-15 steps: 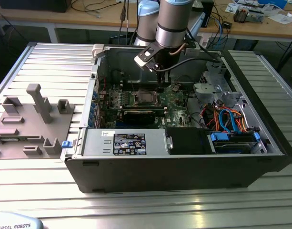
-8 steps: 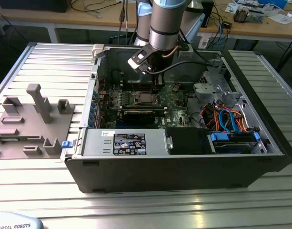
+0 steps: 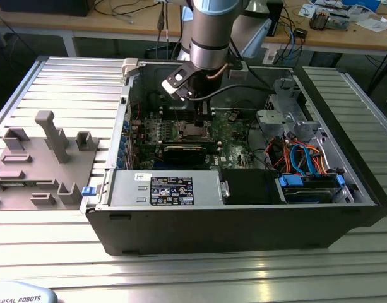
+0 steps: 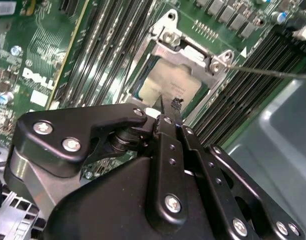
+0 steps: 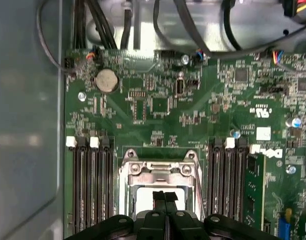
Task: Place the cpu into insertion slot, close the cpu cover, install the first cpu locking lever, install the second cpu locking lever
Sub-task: 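Close the cpu cover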
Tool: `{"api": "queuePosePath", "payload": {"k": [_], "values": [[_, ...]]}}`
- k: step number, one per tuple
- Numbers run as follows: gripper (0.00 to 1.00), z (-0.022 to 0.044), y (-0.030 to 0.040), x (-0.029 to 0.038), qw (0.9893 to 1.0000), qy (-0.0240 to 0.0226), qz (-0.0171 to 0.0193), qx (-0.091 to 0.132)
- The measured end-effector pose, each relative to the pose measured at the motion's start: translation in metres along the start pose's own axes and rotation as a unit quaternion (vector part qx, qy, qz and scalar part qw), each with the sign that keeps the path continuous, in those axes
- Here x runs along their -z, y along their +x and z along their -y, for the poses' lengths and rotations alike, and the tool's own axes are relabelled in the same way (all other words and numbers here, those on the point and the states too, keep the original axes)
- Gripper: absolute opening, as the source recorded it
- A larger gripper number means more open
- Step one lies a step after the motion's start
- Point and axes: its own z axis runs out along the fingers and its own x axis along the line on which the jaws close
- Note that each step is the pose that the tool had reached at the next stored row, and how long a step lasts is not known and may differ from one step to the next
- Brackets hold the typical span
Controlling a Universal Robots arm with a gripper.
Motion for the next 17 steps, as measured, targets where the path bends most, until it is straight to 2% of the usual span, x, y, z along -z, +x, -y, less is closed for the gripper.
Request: {"api": "queuePosePath", "payload": {"k": [1,2,3,4,6,8,11,14,17], "values": [[0.11,0.0007,0.0001,-0.0008,1.0000,0.0002,-0.0001,0.000],[0.11,0.0007,0.0001,-0.0012,1.0000,0.0029,-0.0001,0.000],[0.11,0.0008,0.0002,-0.0015,1.0000,0.0060,-0.0002,0.000],[0.11,0.0012,0.0001,-0.0017,0.9999,0.0133,-0.0003,0.000],[0.11,0.0028,0.0002,-0.0024,0.9998,0.0188,-0.0004,0.000],[0.11,0.0101,0.0003,-0.0043,0.9998,0.0189,-0.0023,0.002],[0.11,0.0165,0.0004,-0.0075,0.9998,0.0188,-0.0043,0.006],[0.11,0.0187,0.0004,-0.0153,0.9997,0.0189,-0.0042,0.018],[0.11,0.0201,0.0003,-0.0166,0.9996,0.0191,-0.0041,0.021]]}}
